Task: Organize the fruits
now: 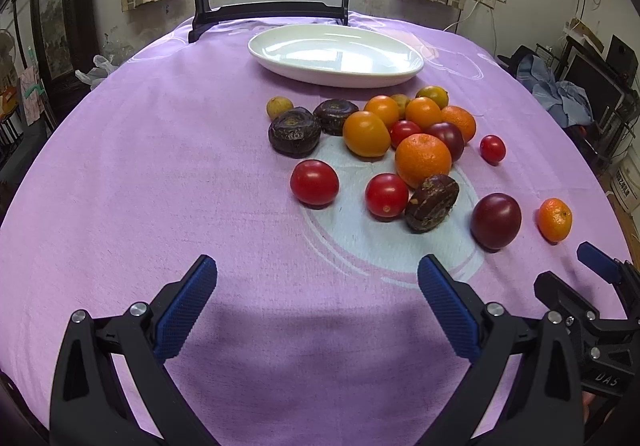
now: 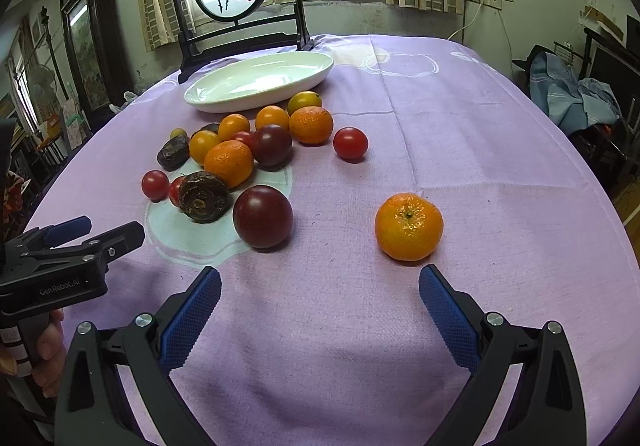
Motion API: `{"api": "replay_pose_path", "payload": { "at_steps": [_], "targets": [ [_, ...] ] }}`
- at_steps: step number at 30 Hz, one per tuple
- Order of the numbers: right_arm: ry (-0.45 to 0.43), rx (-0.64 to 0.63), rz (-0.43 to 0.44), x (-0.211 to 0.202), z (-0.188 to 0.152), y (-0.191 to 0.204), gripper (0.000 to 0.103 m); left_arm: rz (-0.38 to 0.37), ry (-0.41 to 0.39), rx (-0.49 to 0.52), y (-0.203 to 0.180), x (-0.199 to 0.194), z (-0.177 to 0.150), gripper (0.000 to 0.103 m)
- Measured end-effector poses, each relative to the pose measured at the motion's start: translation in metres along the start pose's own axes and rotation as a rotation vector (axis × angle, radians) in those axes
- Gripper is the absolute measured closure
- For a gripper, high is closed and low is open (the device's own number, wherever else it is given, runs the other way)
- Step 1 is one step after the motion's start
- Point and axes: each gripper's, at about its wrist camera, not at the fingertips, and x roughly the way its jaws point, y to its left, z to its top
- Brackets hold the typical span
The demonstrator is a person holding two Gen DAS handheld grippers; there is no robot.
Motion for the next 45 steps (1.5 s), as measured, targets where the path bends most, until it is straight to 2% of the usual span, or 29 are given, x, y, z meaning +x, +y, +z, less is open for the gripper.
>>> {"api": "replay_pose_path", "payload": {
  "at_steps": [36, 45],
  "targets": [
    [0.006, 0.007, 0.008, 0.0017, -0.0004, -0.0009, 0.004, -0.012, 0.004, -0.003, 0.0001, 0.0025, -0.0026, 0.004],
    [-0.001, -0.010, 0.045, -0.0026, -0.0012, -0.0002, 0.004, -0.024, 0.012, 0.012, -0.0015, 0.0015, -0.0024, 0.004]
  ]
}}
